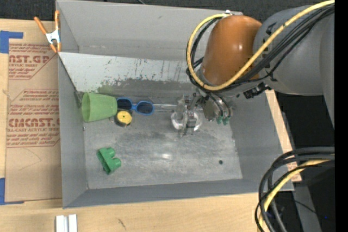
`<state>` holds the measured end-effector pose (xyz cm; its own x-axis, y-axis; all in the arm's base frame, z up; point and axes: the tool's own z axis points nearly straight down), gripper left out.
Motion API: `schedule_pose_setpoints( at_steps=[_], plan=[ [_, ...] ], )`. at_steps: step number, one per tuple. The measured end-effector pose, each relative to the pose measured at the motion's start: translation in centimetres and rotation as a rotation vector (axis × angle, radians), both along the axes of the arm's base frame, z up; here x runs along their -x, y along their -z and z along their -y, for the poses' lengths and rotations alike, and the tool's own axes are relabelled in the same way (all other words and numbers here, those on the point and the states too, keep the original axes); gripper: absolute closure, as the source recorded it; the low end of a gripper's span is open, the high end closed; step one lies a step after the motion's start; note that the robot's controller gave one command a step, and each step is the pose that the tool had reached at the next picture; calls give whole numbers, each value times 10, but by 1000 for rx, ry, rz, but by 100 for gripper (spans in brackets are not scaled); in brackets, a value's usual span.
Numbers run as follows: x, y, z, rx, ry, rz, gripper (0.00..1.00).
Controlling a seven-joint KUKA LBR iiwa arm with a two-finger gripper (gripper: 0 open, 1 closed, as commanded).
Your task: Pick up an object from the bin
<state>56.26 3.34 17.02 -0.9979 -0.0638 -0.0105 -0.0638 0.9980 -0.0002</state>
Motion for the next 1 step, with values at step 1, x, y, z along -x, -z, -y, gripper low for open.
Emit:
schedule_pose_setpoints(
  at_steps=[1],
  plan=[
    [-12,-88,6,0,8,2,100]
  ],
)
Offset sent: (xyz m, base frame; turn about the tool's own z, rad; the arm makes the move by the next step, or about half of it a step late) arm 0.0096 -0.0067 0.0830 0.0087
